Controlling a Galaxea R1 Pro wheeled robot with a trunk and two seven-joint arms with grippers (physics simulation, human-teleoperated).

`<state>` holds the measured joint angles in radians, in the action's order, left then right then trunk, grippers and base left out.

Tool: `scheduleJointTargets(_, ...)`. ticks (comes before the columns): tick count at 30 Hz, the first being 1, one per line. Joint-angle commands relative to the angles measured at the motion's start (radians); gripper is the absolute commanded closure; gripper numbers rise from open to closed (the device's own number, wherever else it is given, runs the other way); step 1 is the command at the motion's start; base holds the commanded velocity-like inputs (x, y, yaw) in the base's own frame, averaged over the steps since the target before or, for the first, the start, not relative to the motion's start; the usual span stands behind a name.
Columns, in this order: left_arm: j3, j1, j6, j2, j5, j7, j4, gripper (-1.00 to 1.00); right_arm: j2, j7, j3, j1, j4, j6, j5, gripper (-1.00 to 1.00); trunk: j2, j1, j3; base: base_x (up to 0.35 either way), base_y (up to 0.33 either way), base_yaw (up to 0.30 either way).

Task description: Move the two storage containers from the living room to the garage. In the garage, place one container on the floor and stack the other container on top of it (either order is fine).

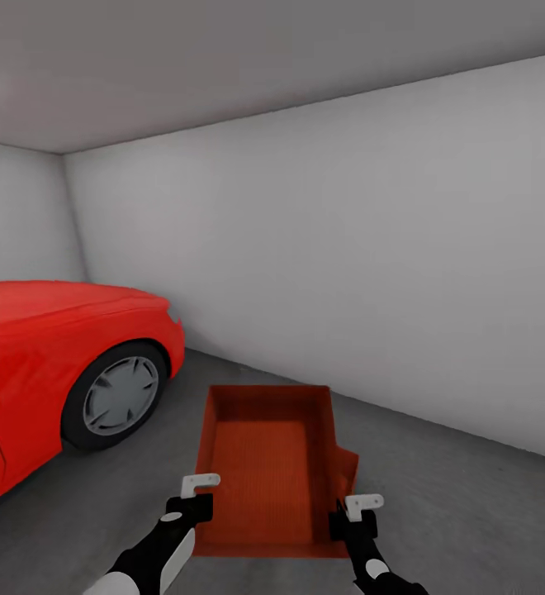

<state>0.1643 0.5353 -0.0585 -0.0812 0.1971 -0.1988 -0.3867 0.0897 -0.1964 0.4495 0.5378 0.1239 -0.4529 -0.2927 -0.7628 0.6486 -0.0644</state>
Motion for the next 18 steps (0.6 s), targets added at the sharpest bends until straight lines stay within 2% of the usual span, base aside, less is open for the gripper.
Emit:
scheduleJointTargets(1,0.012,0.000,-0.007,0.003,0.010,-0.016,0.022,1.00,-0.011,-0.052,-0.012,0.002,0.000,-0.059,-0.011,1.00,-0.001,0.001,-0.002,0.303,0.216,-0.286)
scheduleJointTargets(18,0.012,0.000,-0.007,0.002,0.010,-0.016,0.021,1.00,-0.010,-0.052,-0.012,0.002,0.000,-0.059,-0.011,1.00,-0.001,0.001,-0.002,0.299,0.221,-0.286)
